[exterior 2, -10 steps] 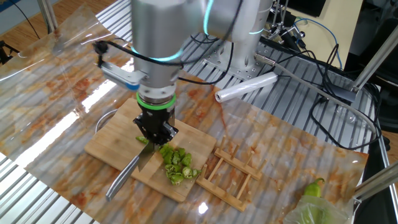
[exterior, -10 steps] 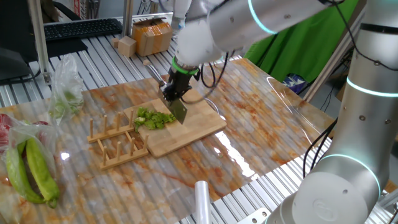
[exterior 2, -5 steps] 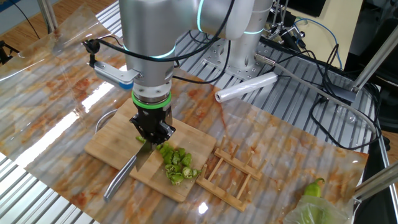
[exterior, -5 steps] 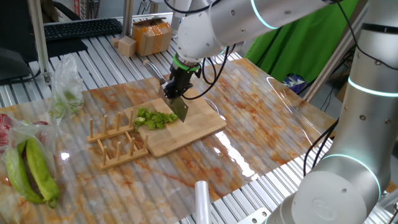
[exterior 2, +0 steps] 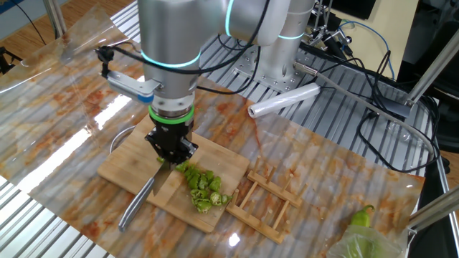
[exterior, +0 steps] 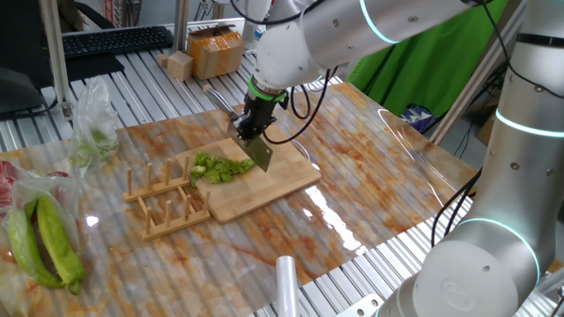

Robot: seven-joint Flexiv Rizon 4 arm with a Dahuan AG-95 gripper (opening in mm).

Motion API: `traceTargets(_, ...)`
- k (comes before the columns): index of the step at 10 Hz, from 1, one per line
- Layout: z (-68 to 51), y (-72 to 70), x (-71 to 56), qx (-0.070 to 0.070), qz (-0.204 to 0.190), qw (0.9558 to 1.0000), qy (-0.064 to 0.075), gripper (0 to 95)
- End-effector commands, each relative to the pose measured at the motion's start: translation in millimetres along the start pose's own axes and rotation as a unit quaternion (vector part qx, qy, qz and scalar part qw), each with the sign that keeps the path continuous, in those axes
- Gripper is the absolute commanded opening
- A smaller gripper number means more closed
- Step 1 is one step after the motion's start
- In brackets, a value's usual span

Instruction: Chop the chili peppers

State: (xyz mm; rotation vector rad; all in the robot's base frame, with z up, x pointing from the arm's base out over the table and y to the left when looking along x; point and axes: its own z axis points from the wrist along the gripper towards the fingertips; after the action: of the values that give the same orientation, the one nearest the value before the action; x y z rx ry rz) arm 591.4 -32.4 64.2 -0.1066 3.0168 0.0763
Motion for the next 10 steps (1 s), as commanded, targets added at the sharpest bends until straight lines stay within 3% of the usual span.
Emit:
traceTargets(1, -1.3, 1.1, 3.9, 0.001, 0.002, 1.0, 0.0, 0.0)
traceTargets(4, 8.2, -0.1, 8.3, 0.001, -0.004, 1.0, -0.007, 0.0)
traceTargets(6, 26.9, 0.9, 13.6, -0.006, 0.0, 0.9997, -0.024, 0.0)
traceTargets(10, 29.5, 1.6, 14.3, -0.004, 0.005, 0.9994, -0.033, 0.0)
